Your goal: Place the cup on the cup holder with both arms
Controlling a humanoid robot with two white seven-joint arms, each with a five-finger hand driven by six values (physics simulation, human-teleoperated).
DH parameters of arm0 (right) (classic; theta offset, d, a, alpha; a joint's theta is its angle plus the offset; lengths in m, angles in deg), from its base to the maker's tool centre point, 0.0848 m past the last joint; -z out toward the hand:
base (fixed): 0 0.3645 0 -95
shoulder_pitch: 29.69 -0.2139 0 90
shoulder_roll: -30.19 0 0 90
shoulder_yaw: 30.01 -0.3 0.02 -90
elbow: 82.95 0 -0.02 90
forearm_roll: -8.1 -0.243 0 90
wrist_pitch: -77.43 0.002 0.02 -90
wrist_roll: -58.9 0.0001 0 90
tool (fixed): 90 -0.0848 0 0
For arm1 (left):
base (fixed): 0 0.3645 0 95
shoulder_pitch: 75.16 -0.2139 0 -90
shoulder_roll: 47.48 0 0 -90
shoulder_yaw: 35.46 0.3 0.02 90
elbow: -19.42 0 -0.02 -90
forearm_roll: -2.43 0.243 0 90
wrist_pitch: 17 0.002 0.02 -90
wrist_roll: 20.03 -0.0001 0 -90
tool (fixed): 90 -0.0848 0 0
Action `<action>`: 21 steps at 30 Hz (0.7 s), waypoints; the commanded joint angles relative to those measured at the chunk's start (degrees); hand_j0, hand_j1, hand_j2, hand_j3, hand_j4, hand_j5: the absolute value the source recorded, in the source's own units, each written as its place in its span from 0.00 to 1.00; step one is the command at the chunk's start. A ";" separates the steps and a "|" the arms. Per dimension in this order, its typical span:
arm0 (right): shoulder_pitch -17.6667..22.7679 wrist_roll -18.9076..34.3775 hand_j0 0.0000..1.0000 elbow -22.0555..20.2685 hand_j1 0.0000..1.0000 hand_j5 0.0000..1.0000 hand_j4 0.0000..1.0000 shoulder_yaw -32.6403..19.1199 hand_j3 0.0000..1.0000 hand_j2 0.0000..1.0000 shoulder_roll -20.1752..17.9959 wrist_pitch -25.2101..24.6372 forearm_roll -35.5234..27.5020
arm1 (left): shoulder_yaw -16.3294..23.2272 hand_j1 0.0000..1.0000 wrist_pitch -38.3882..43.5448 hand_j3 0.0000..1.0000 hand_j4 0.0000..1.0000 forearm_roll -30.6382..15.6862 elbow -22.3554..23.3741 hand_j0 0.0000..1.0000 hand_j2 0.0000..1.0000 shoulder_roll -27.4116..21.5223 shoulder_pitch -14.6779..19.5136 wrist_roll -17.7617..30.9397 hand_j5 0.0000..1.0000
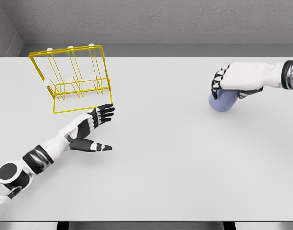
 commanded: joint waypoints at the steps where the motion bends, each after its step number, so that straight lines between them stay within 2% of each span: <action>1: 0.09 -0.03 0.50 -4.23 0.50 0.50 0.50 -0.12 0.50 0.50 -0.59 -0.18 -0.07 | 0.00 1.00 0.00 1.00 1.00 0.03 0.39 1.00 1.00 0.46 0.00 0.00 1.00; 5: 0.88 -0.03 0.50 -9.77 0.50 0.50 0.50 0.06 0.50 0.50 -0.68 -0.18 0.11 | 0.00 1.00 0.00 1.00 1.00 0.12 0.56 1.00 1.00 0.55 0.00 0.00 1.00; 12: 2.02 -0.03 0.50 -13.99 0.50 0.50 0.50 0.59 0.50 0.50 0.82 -0.18 0.37 | 0.00 1.00 0.00 1.00 1.00 0.12 1.09 1.00 1.00 0.55 0.09 0.00 1.00; 14: 2.20 -0.03 0.46 -13.99 0.46 0.46 0.46 0.59 0.46 0.46 3.19 -0.18 0.46 | 0.00 1.00 0.00 1.00 1.00 0.12 1.18 1.00 1.00 0.81 0.35 0.00 1.00; 21: 2.11 -0.03 0.46 -14.34 0.46 0.46 0.46 0.67 0.46 0.46 5.48 -0.18 0.55 | 0.18 1.00 0.00 1.00 1.00 0.12 1.62 1.00 1.00 0.90 0.44 0.00 1.00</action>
